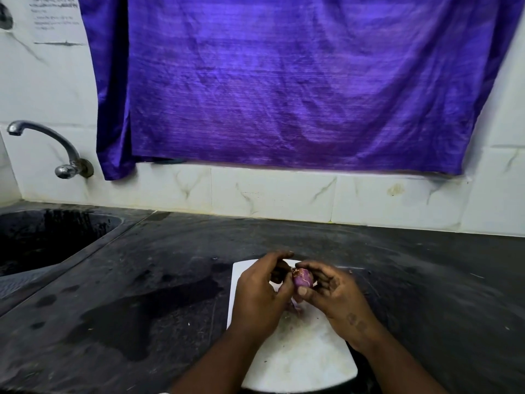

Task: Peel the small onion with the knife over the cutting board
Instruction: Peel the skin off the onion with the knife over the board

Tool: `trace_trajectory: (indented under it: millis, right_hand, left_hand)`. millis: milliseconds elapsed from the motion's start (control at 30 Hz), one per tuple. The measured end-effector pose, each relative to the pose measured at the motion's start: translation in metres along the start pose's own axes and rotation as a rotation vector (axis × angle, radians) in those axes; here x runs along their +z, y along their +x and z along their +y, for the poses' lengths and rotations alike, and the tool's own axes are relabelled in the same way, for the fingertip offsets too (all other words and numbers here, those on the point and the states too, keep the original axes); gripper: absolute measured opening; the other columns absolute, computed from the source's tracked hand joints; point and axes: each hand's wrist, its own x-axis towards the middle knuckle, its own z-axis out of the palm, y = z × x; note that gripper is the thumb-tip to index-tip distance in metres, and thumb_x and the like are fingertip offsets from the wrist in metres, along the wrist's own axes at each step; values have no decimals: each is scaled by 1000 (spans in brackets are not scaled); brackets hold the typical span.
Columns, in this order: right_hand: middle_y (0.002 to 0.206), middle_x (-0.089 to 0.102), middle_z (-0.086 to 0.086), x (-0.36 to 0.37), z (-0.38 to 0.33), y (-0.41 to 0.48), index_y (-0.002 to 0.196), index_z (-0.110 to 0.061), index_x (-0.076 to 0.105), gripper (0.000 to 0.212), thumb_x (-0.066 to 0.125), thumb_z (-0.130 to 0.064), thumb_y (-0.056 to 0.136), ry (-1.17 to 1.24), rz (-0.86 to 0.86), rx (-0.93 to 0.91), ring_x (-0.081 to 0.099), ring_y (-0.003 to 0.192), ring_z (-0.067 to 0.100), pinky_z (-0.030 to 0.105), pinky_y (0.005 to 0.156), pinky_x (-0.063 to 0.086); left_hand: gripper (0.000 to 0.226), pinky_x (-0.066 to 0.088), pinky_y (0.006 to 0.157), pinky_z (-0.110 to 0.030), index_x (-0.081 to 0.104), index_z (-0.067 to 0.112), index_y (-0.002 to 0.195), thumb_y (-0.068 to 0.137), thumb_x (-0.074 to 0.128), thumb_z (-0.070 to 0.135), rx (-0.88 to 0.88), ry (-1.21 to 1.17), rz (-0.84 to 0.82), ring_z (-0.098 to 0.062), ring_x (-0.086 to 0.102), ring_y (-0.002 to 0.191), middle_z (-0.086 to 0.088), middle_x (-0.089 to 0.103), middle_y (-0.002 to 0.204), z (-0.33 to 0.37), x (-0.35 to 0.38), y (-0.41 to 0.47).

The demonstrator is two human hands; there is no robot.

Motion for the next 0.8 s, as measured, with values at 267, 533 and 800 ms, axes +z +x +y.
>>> trace_trajectory:
  millis: [267,533,800]
  right_hand:
    - [117,76,2,-1,0,0,122,-10,66,44,76,3,81,29,19,31,72,109,15,21,84,58]
    - [121,75,6,-4,3,2,124,-11,63,43,73,-6,82,117,77,14,72,111,28,31,91,59]
    - [111,76,17,0,1,3,119,-9,62,59,87,-26,69,233,142,86,77,97,28,25,77,61]
  left_hand:
    - [36,60,66,-32,69,30,112,89,72,3,-172,-26,45,-8,69,74,8,71,81,-8,1,4]
    - [23,62,72,-40,70,24,106,91,69,7,-302,163,104,-11,71,80,7,74,87,-20,-3,5]
    - [19,51,86,-33,77,29,92,84,65,16,-166,417,29,-10,62,101,14,72,105,-16,-5,5]
